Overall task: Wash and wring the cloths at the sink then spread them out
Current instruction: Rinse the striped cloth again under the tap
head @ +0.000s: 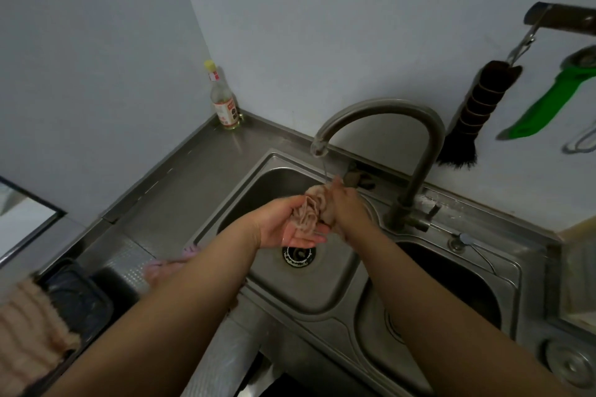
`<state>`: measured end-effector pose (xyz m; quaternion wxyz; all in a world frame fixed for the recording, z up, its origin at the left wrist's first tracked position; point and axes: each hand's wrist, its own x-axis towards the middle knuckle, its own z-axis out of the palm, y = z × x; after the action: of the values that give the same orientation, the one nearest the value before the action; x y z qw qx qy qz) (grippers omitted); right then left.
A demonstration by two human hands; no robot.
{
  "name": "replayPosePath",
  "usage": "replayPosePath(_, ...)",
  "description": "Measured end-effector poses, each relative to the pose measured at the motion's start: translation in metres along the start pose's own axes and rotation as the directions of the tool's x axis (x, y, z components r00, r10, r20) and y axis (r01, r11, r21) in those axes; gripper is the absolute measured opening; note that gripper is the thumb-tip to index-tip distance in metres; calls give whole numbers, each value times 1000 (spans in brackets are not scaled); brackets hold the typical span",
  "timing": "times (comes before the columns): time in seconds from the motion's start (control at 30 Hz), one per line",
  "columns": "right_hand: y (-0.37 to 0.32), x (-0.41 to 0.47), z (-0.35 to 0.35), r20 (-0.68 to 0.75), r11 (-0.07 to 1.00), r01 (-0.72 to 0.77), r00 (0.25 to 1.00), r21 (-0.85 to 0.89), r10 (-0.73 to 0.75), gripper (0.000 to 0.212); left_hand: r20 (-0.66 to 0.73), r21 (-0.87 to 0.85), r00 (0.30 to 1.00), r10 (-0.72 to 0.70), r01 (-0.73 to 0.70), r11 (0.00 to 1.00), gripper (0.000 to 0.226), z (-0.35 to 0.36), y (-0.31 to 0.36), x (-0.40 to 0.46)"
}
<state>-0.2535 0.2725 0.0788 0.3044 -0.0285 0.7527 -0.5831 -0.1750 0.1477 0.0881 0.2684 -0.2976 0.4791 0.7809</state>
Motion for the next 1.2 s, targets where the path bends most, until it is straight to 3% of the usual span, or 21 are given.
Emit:
replayPosePath(0.07,-11,-6,6,54,997,20,998,-68,-17,53,-17,-7,999,33,-33,999,64,-2,-5,1)
replayPosePath(0.2,-18,-22,10,254,937,178,962,-299,-102,44,37,-219,990,139,-127,967,77,-9,-8,-2)
replayPosePath(0.3,-20,-23,6,401,868,283,910,-409,-107,31,7,-193,989,149,-145,970,45,-17,-10,-8)
replayPosePath(0.37,-20,-22,1,417,844,309,901,-437,-114,29,-17,-148,991,134,-135,980,33,-25,-10,-10)
replayPosePath(0.43,-12,-22,-10,389,741,454,878,-494,-279,53,12,-90,995,102,-101,991,29,-29,-5,-15)
replayPosePath(0.47,-8,-21,-16,411,590,588,809,-554,-420,68,55,-58,994,91,-88,994,26,-30,-2,-18)
replayPosePath(0.5,-5,-20,-21,494,335,721,672,-606,-552,79,123,-25,988,88,-86,996,27,-27,2,-21)
replayPosePath(0.53,1,-15,-24,601,40,795,489,-605,-632,83,204,8,975,85,-88,996,31,-25,4,-24)
replayPosePath(0.57,3,-10,-25,678,-188,806,318,-561,-663,81,291,42,955,63,-79,996,35,-18,7,-27)
replayPosePath(0.6,2,-6,-25,709,-303,807,190,-506,-679,75,365,93,931,19,-57,994,35,-12,10,-29)
replayPosePath(0.7,-15,-4,-20,710,-473,808,-99,-352,-697,58,461,295,866,-192,54,954,25,5,20,-32)
replayPosePath(0.77,-29,-6,-23,765,-590,738,-159,-328,-624,45,408,386,871,-272,105,917,21,12,27,-35)
replayPosePath(0.83,-39,-6,-26,814,-628,682,-81,-375,-575,31,284,477,916,-284,123,870,29,16,33,-38)
replayPosePath(0.9,-49,-11,-24,818,-588,666,58,-459,-572,13,82,568,975,-208,126,813,30,25,36,-37)
replayPosePath(0.97,-57,-20,-17,832,-513,676,292,-529,-472,8,-149,686,989,-21,119,718,23,33,34,-29)
replayPosePath(1.03,-62,-26,-9,774,-453,632,563,-628,-288,17,-288,828,929,231,121,548,10,39,29,-24)
replayPosePath(1.1,-64,-26,-3,703,-405,598,685,-692,-191,18,-295,932,853,431,158,326,57,34,22,-15)
replayPosePath(1.2,-58,-17,2,666,-115,656,734,-746,-132,21,-148,985,805,575,172,12,66,27,21,-18)
